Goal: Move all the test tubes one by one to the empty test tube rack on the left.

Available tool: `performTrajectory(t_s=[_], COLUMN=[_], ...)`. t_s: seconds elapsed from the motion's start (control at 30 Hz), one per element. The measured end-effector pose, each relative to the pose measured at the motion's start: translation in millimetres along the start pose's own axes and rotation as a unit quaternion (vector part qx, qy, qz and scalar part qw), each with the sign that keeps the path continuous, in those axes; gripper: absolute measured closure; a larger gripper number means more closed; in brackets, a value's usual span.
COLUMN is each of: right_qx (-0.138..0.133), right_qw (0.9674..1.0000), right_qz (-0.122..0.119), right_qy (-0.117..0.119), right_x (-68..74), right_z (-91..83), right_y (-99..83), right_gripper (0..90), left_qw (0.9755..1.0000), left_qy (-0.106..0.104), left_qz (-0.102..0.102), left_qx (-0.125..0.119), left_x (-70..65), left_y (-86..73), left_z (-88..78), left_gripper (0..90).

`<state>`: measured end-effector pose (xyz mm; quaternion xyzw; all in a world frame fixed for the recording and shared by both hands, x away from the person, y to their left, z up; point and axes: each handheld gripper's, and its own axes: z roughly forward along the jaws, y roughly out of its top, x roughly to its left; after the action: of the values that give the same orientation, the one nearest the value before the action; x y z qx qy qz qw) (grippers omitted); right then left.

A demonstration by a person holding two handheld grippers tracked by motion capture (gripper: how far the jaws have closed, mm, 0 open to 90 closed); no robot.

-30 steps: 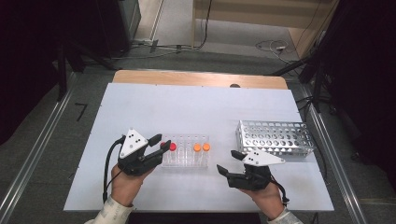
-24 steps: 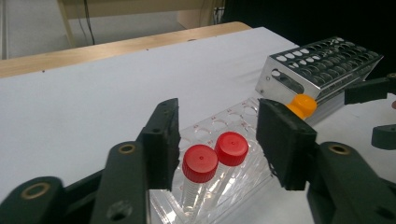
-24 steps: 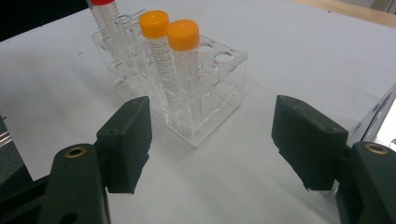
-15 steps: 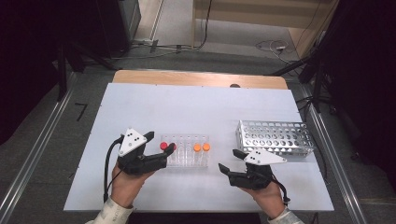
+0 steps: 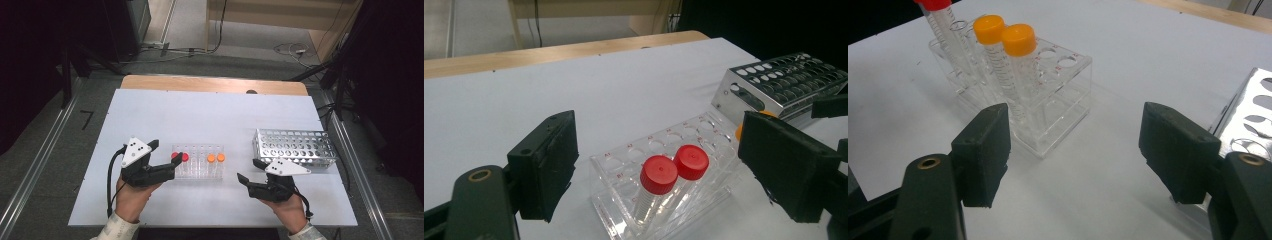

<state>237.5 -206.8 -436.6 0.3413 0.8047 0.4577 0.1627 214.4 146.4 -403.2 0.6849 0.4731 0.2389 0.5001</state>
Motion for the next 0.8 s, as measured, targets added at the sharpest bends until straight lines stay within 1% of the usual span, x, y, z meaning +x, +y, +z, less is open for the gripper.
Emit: performTrajectory(t_s=[0.2,0.37,0.43,0.63,0.8], right_qx=[-0.002,-0.003,-0.003,-0.008,-0.011], right_qw=[1.0,0.9999,0.9999,0.9997,0.9995], right_qz=[0.005,0.005,0.003,0.011,0.012], right_qy=[-0.006,-0.009,-0.01,-0.02,-0.027], right_x=[-3.8,-5.5,-6.7,-13.2,-16.7], right_z=[-1.8,-2.4,-3.3,-9.5,-13.8], right_y=[-0.3,-0.6,-1.1,-3.6,-5.2], right_gripper=[27.5,27.4,27.3,27.3,27.2], left_qw=[1.0,0.9999,0.9999,0.9997,0.9997], left_qy=[0.009,0.013,0.015,0.021,0.025], left_qz=[-0.002,-0.007,-0.005,-0.009,-0.008], left_qx=[-0.001,0.0,0.0,0.0,0.002], left_x=[4.9,8.4,9.4,13.1,13.9], left_y=[-1.7,-3.4,-3.8,-6.4,-8.3], left_z=[-3.1,-5.7,-6.9,-8.7,-10.9], left_gripper=[16.6,16.6,16.6,16.6,16.6])
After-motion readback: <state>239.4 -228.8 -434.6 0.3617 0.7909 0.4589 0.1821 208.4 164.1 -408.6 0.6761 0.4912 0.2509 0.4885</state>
